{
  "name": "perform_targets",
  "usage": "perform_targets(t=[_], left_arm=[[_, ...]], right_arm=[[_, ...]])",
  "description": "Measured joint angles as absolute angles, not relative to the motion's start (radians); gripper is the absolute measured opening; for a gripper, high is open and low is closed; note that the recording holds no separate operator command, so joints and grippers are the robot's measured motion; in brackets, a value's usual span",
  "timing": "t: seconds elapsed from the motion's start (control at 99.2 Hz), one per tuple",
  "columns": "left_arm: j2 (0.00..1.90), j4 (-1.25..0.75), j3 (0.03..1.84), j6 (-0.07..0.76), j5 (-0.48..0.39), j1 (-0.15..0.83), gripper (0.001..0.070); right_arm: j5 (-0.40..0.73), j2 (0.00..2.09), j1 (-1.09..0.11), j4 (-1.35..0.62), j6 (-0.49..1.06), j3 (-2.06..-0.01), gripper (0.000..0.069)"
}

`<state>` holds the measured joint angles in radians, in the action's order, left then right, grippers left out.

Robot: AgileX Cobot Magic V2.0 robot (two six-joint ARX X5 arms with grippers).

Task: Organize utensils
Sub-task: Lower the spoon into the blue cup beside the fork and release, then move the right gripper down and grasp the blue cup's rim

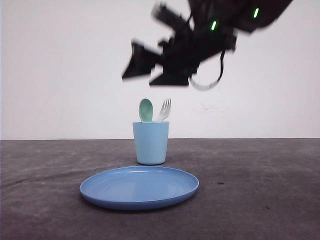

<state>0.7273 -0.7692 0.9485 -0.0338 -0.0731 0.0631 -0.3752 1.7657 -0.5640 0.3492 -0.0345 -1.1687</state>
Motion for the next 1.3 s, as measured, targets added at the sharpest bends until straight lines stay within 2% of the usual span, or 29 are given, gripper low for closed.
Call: perform_targets(t=[0.151,0.363,0.564,0.645,0.756,0.947,1.169,1.3], left_arm=[[0.727,-0.769,0.949,-0.037,-0.073,0.063,0.0273],[0.727,-0.770,0.949,-0.038,-0.073,0.063,0.0273],[0.727,-0.775,0.949,-0.038,-0.073,0.063,0.0273],[0.727,-0.775,0.949,-0.038,-0.073,0.063,0.0273],[0.727,-0.775,0.949,-0.038,-0.073,0.063,0.0273],[0.727,-0.775,0.949,-0.038,-0.073,0.063,0.0273],[0.727,-0.775,0.949,-0.038,-0.073,0.063,0.0273],[0.727,-0.775,0.949,-0.038,-0.073,0.063,0.0273]], right_arm=[[-0.375,1.628,-0.562,0.120,-0.070,-1.169,0.0544],[-0.208,1.426,-0.562,-0.257,-0.076,-1.169,0.0544],[-0.114,1.233,-0.561,-0.363,-0.075,-1.080,0.0544],[-0.088,1.178,-0.561,-0.372,-0.076,-1.008,0.0566],[-0.078,1.129,-0.561,-0.384,-0.091,-0.914,0.0683],[-0.067,1.130,-0.561,-0.343,-0.126,-0.783,0.0681],[-0.061,1.234,-0.561,-0.159,-0.129,-0.714,0.0681],[-0.106,1.334,-0.561,0.004,-0.128,-0.714,0.0681]])
